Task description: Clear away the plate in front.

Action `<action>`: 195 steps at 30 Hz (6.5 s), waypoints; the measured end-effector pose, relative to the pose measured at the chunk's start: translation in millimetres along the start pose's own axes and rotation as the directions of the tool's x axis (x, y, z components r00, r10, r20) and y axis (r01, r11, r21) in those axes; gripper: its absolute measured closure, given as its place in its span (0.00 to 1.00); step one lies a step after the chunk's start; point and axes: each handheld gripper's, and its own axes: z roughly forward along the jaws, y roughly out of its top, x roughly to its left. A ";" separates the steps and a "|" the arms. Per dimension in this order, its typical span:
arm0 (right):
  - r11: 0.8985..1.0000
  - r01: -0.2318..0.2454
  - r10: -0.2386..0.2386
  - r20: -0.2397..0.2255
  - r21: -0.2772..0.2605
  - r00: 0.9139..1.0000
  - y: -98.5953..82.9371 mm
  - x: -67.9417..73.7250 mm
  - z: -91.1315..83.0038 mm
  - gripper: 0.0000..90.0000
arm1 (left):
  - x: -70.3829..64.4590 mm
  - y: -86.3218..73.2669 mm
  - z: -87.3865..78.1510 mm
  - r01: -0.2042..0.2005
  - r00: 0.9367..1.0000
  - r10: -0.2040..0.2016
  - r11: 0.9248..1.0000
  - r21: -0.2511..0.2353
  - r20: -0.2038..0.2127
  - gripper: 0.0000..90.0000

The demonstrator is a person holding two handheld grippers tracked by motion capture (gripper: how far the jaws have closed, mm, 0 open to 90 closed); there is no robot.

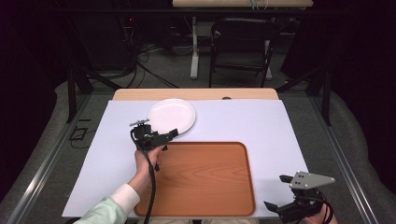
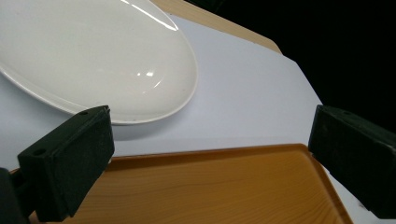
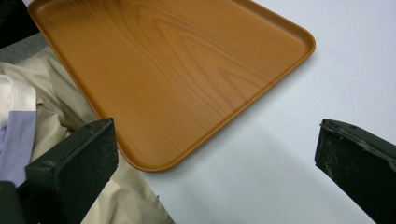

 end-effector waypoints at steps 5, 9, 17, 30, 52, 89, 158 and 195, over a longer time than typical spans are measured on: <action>1.000 0.000 0.000 0.000 0.000 1.000 0.0 -0.1 0.0 0.00 | 10.1 5.1 6.1 0.084 0.996 -0.084 0.996 -0.012 0.006 0.00; 1.000 -0.001 0.001 -0.001 0.000 1.000 -0.1 -0.2 0.1 0.00 | 17.4 6.7 12.1 0.142 0.990 -0.142 0.990 -0.004 0.008 0.01; 1.000 0.000 0.000 -0.003 0.001 1.000 -0.2 -0.3 0.0 0.00 | 30.7 7.3 21.1 0.268 0.963 -0.269 0.963 -0.033 -0.021 0.02; 1.000 0.000 0.000 -0.007 0.002 1.000 -0.2 -0.4 0.2 0.00 | 43.8 7.5 33.7 0.388 0.915 -0.396 0.916 -0.101 -0.079 0.15; 1.000 0.000 0.000 -0.012 0.003 1.000 -0.3 -0.9 0.5 0.00 | 68.0 6.1 49.5 0.536 0.817 -0.556 0.830 -0.155 -0.153 0.44; 1.000 -0.004 0.004 -0.020 0.012 1.000 0.5 -1.7 2.3 0.00 | 87.4 7.9 51.5 0.541 0.823 -0.556 0.830 -0.137 -0.118 0.90; 0.976 -0.162 0.163 0.004 0.144 0.987 20.6 -20.1 32.6 0.00 | 59.0 54.0 19.5 0.274 0.960 -0.270 0.961 -0.039 0.075 0.97; 0.865 -0.503 0.488 -0.237 0.000 0.840 103.2 -70.2 163.2 0.50 | 1.6 14.9 -9.1 0.090 0.938 -0.124 0.989 0.117 0.325 0.96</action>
